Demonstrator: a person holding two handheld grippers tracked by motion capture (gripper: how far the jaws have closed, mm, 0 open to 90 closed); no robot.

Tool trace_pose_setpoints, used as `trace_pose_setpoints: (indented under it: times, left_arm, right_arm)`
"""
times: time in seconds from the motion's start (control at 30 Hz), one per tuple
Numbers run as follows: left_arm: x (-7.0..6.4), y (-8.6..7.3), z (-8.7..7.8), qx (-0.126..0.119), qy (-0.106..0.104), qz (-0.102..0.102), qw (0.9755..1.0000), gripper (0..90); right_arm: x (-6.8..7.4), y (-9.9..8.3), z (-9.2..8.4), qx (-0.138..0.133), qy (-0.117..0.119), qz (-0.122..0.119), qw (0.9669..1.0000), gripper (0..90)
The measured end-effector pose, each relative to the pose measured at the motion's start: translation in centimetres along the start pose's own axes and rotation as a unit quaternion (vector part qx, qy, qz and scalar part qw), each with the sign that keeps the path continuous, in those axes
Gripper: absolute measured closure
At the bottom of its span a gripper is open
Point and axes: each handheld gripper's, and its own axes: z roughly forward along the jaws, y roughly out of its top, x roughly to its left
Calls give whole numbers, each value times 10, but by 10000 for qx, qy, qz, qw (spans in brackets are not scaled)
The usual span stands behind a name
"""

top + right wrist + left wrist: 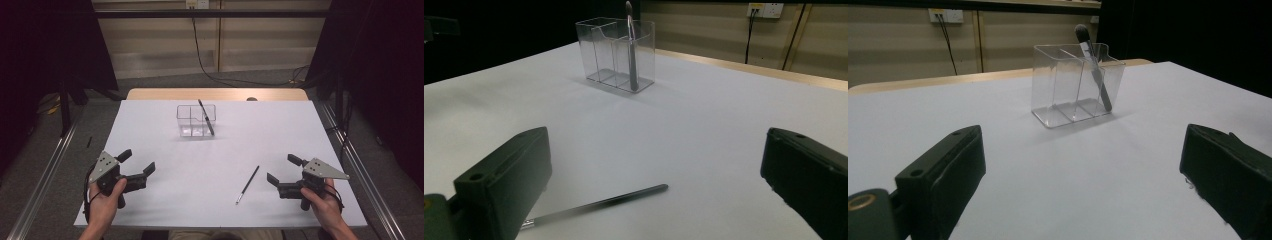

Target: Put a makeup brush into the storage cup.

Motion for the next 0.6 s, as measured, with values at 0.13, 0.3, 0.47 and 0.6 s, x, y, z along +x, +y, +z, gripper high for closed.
trace_pose_setpoints:
  times: [0.13, 0.3, 0.47, 0.6]
  left_arm:
    - [-4, -4, -5, 3, -49, 45, 10000, 46]
    - [-4, -9, -13, -42, -104, 43, 9999, 47]
    - [-13, -15, -21, 67, -180, 234, 9995, 47]
    - [-10, -17, -28, 27, -93, 173, 9998, 43]
  right_arm:
    - [0, 0, -1, -7, 7, 6, 10000, 0]
    - [0, 1, -2, -24, 36, 2, 10000, 0]
    - [0, 0, -2, -17, 27, 8, 10000, 0]
    - [0, 1, -3, -25, 27, -3, 10000, 0]
